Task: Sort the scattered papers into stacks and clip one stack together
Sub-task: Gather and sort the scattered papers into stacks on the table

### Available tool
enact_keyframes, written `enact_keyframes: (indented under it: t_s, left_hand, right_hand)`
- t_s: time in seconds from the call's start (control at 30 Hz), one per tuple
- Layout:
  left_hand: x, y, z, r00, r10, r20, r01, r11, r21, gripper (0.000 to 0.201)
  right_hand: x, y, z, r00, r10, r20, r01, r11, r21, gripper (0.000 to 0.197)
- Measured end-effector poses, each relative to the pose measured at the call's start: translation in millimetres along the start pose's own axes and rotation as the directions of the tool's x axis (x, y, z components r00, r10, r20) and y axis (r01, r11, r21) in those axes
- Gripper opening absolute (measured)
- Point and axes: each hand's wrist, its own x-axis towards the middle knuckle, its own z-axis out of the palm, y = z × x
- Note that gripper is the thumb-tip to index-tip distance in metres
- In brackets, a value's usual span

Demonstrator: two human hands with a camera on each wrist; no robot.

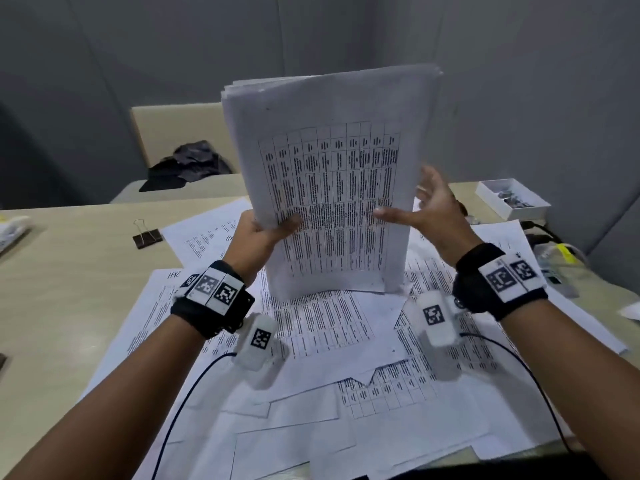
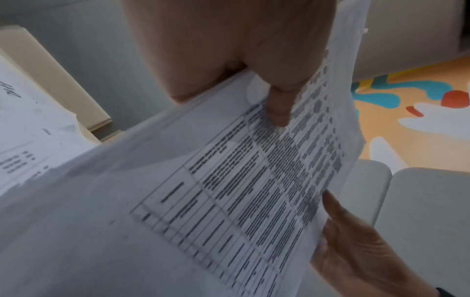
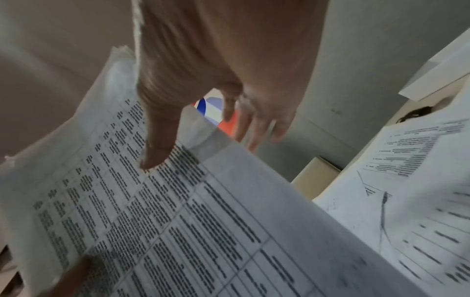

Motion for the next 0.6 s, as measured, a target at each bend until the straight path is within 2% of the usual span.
enact_keyframes:
  t_s: [0.07, 0.13, 0.2, 0.27, 0.33, 0.4, 0.47, 0.53, 0.6]
  left_hand:
    - [0.3, 7.8, -1.1, 1.0, 0.001, 0.014, 0.0, 0.999, -0.032, 0.028]
    - [3.9, 21.6, -0.3, 0.998, 0.056, 0.011, -0.056, 0.998, -0.03, 0.033]
    - [9.3, 37.2, 1.1, 0.992, 0.124, -0.011, -0.124, 0.992, -0.025, 0.036]
    - [15.6, 49.3, 1.0, 0.986, 0.16, -0.05, -0.162, 0.986, -0.042, 0.04]
    - [19.7, 51.5, 0.3, 0.983, 0.163, -0.09, -0.17, 0.982, -0.086, 0.04]
    - [18.2, 42.3, 0.4, 0.986, 0.14, -0.089, -0.146, 0.986, -0.074, 0.032]
    - [11.9, 22.3, 1.0, 0.995, 0.096, -0.034, -0.096, 0.995, 0.022, 0.025]
    - [4.8, 3.8, 1.5, 0.998, 0.058, 0.0, -0.058, 0.99, 0.13, 0.022]
    - [1.6, -5.3, -0.3, 0.996, 0.081, -0.043, -0.071, 0.978, 0.197, 0.019]
  right_hand:
    - [0.7, -9.9, -1.2, 0.997, -0.011, 0.071, 0.008, 0.999, 0.043, 0.091]
    - [3.7, -16.7, 0.5, 0.993, -0.106, 0.051, 0.105, 0.994, 0.009, 0.059]
    - [4.0, -26.0, 3.9, 0.984, -0.175, 0.014, 0.175, 0.984, 0.027, 0.041]
    - [6.0, -31.9, 7.5, 0.975, -0.217, -0.052, 0.221, 0.971, 0.093, 0.036]
    - [7.7, -33.1, 10.8, 0.974, -0.199, -0.108, 0.217, 0.955, 0.2, 0.036]
    - [6.3, -25.0, 16.6, 0.983, -0.156, -0.095, 0.175, 0.953, 0.248, 0.044]
    - [2.3, -5.3, 23.6, 0.996, -0.077, -0.033, 0.082, 0.977, 0.199, 0.046]
    - [-4.2, 12.8, 26.3, 0.998, -0.025, 0.053, 0.021, 0.997, 0.071, 0.04]
    - [-4.7, 30.5, 20.4, 0.994, 0.041, 0.105, -0.042, 0.999, 0.005, 0.046]
